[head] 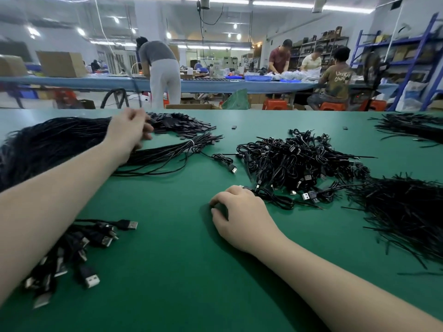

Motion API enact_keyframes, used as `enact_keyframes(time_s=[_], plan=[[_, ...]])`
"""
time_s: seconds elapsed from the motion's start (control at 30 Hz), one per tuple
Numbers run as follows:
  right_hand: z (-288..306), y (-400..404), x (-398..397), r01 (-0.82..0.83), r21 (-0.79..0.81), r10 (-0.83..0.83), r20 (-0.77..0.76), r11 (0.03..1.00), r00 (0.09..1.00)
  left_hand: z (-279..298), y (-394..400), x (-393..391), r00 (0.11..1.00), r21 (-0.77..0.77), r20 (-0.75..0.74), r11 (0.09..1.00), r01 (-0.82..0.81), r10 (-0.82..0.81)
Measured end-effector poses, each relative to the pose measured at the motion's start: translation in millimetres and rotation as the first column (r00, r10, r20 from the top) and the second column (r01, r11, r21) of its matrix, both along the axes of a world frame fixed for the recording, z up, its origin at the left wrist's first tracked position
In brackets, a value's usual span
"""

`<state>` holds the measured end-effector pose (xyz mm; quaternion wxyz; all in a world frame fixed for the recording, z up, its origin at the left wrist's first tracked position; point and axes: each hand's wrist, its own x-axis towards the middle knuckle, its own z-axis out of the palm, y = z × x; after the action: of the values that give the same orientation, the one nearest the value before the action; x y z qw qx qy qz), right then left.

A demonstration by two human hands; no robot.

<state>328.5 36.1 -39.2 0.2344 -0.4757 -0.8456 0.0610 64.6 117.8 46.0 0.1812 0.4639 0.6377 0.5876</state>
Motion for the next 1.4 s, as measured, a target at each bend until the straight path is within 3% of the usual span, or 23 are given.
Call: enact_keyframes(time_s=[0.13, 0.23, 0.3, 0.37, 0.47, 0.57, 0.63, 0.73, 0.9, 1.0, 1.1, 1.2, 1.27, 1.33, 1.4], plan=[[1, -1, 1, -0.003, -0.011, 0.002, -0.040, 1.000, 0.999, 21, -31, 69, 0.944, 0.045, -0.251, 0.971, 0.234, -0.215], [6, -8, 4, -0.021, 0.085, 0.046, -0.307, 0.996, 0.951, 0, -55, 130, 0.868, 0.044, -0.404, 0.942, 0.334, -0.289], [9, -13, 7, -0.034, 0.096, 0.079, -0.515, 0.995, 0.854, -19, -70, 161, 0.891, 0.109, -0.339, 0.928, 0.357, -0.303], [9, -15, 12, -0.053, 0.007, 0.042, -0.709, 0.999, 0.704, -31, -78, 178, 0.911, 0.135, -0.196, 0.910, 0.392, -0.363], [12, -8, 22, -0.099, -0.161, -0.095, -0.872, 0.982, 0.480, -48, -83, 187, 0.867, 0.074, -0.254, 0.885, 0.459, -0.429], [16, -3, 29, -0.022, -0.204, -0.163, -0.839, 0.979, 0.520, -62, -86, 178, 0.784, 0.051, -0.498, 0.890, 0.453, -0.371], [21, 2, 35, 0.045, -0.204, -0.197, -0.831, 0.978, 0.521, -66, -85, 166, 0.751, -0.016, -0.535, 0.893, 0.450, -0.388], [43, 15, 54, 0.104, -0.252, -0.272, -0.905, 0.962, 0.326, -68, -80, 139, 0.753, -0.109, -0.524, 0.908, 0.405, -0.399], [93, 38, 113, 0.221, -0.358, -0.326, -0.930, 0.907, -0.170, -68, -77, 95, 0.844, -0.154, -0.399, 0.934, 0.323, -0.358], [108, 45, 151, 0.274, -0.412, -0.310, -0.885, 0.869, -0.348, -67, -78, 84, 0.834, -0.234, -0.363, 0.907, 0.349, -0.415], [116, 45, 178, 0.277, -0.413, -0.252, -0.845, 0.867, -0.471, -62, -77, 79, 0.870, -0.213, -0.315, 0.921, 0.325, -0.380], [120, 44, 191, 0.307, -0.402, -0.214, -0.840, 0.862, -0.498, -50, -79, 69, 0.881, -0.252, -0.330, 0.931, 0.265, -0.340], [120, 46, 189, 0.321, -0.400, -0.226, -0.857, 0.858, -0.464, -36, -82, 62, 0.913, -0.228, -0.278, 0.944, 0.239, -0.298], [117, 50, 182, 0.300, -0.456, -0.353, -0.872, 0.838, -0.339, -14, -86, 57, 0.975, -0.111, 0.004, 0.969, 0.220, -0.221], [110, 54, 170, 0.231, -0.533, -0.531, -0.844, 0.814, -0.076, 15, -94, 56, 0.905, 0.024, 0.353, 0.970, 0.243, -0.235]])
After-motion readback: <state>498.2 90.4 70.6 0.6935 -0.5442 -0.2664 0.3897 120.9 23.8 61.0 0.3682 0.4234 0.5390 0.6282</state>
